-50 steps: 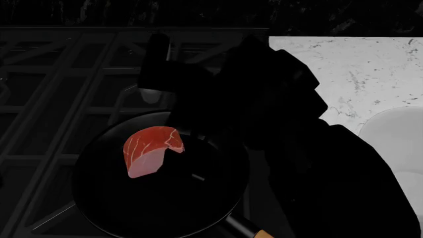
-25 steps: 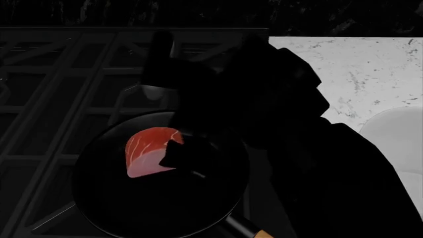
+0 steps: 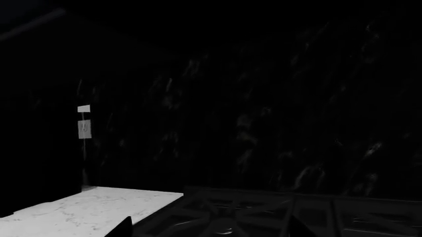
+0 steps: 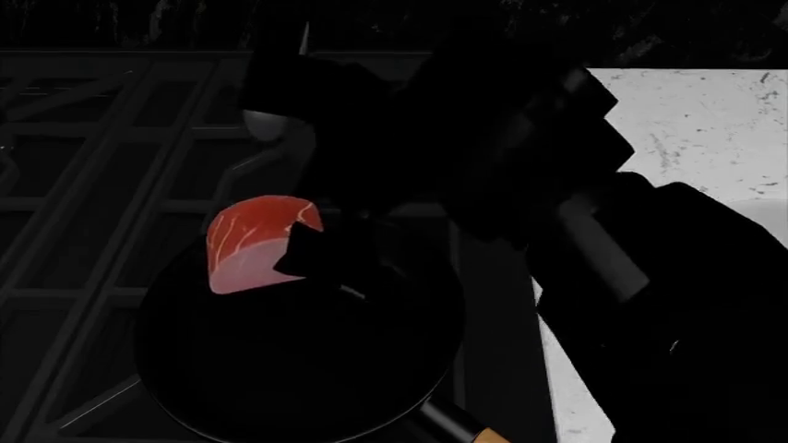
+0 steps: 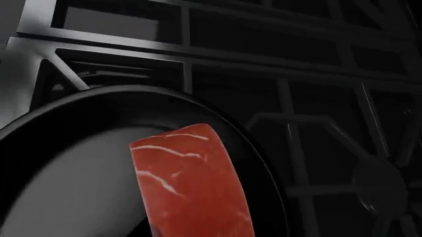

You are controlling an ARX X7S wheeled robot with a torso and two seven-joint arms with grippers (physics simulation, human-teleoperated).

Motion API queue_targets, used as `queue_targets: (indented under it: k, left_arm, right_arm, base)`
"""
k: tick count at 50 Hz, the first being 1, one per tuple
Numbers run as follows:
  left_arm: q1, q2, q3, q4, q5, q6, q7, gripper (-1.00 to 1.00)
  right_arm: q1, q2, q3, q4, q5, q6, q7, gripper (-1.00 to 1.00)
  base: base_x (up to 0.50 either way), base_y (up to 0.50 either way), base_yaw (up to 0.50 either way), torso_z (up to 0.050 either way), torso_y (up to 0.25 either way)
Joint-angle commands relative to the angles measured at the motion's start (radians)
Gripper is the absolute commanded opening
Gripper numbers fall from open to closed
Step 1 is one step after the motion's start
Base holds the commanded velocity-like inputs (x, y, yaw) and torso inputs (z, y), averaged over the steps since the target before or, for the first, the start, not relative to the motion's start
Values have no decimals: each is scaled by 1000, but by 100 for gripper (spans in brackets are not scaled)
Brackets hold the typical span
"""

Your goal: Pick the pork loin from the pan and place it in the bowl.

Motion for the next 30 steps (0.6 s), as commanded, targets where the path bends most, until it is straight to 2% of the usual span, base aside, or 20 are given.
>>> queue_targets:
  k: [1, 12, 23, 30]
  left_arm:
    - [10, -4, 4, 37, -7, -12, -3, 100]
    - [10, -11, 2, 50, -26, -9, 8, 100]
    - [11, -14, -1, 1, -47, 43, 27, 100]
    - [-8, -23, 8, 3, -54, 19, 31, 100]
  right_arm:
    - [60, 162, 27, -327, 53, 150, 123, -100]
    - [124, 339, 59, -633, 130, 347, 268, -100]
    - [176, 459, 107, -841, 214, 512, 405, -100]
    - [176, 547, 151, -941, 275, 576, 488, -100]
  base:
    - [0, 0, 0, 0, 0]
    - [0, 0, 0, 0, 0]
    - [0, 0, 0, 0, 0]
    - [0, 0, 0, 0, 0]
